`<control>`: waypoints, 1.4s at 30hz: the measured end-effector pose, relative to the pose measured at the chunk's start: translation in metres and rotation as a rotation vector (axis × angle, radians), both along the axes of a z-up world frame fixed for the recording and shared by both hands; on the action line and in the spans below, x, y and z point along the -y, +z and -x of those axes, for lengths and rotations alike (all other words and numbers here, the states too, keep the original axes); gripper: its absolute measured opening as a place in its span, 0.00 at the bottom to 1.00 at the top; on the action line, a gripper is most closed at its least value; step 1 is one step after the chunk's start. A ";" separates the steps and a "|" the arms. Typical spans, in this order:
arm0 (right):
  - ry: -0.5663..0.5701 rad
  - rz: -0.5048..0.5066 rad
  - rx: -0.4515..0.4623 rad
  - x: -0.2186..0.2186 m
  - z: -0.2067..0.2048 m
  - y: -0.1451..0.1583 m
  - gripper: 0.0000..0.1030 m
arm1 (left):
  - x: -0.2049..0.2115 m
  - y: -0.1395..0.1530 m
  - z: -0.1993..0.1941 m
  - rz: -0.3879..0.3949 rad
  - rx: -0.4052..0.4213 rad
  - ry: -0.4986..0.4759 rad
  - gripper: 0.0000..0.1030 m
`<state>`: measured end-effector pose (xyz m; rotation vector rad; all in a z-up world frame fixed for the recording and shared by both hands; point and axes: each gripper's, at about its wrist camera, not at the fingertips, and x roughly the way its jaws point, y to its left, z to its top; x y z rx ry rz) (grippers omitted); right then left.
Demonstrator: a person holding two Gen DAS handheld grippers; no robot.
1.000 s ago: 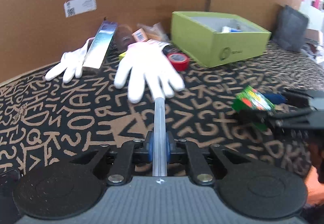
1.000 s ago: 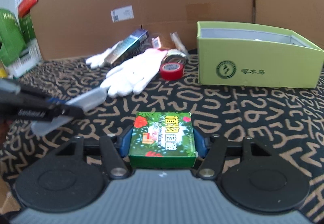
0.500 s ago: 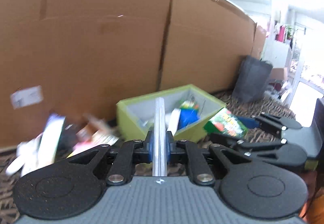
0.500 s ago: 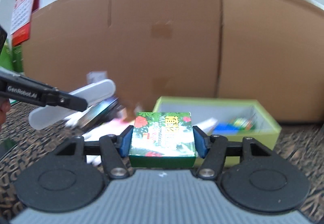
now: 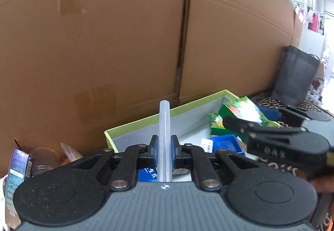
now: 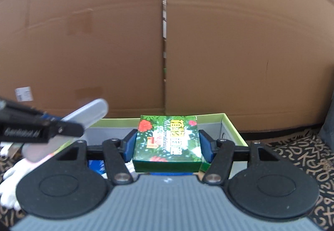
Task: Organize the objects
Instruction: 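Carry the clear tube with the left tool while the right carries the green-red box over the shoebox, then open both tools to drop the tube and box into the shoebox, then grasp the white glove with pink cuff with the left tool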
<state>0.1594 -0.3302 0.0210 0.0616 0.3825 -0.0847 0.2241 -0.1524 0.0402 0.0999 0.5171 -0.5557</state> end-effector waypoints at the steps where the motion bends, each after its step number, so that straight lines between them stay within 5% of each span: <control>1: 0.002 -0.017 -0.004 0.002 -0.007 -0.002 0.59 | 0.001 -0.001 -0.003 0.001 -0.005 0.000 0.10; 8: 0.045 -0.017 -0.050 0.002 -0.053 -0.021 0.64 | 0.006 -0.008 -0.006 0.007 0.027 0.000 0.10; 9: 0.060 -0.001 -0.071 0.000 -0.057 -0.024 0.80 | 0.003 -0.009 -0.003 0.025 0.046 0.003 0.18; 12: 0.040 0.066 -0.030 -0.004 -0.042 -0.025 1.00 | -0.012 -0.011 0.006 0.068 0.056 0.021 0.86; 13: 0.034 0.082 -0.003 -0.005 -0.033 -0.025 1.00 | -0.019 -0.012 0.014 0.091 0.081 0.038 0.89; 21: 0.040 0.043 0.056 -0.023 0.052 -0.030 1.00 | -0.053 -0.015 0.067 0.100 0.072 0.067 0.89; 31: 0.132 -0.093 -0.014 -0.077 0.134 -0.045 1.00 | -0.116 -0.035 0.138 0.114 0.010 0.196 0.91; 42: 0.258 -0.143 -0.140 -0.137 0.146 -0.074 1.00 | -0.163 -0.070 0.121 0.100 -0.105 0.372 0.92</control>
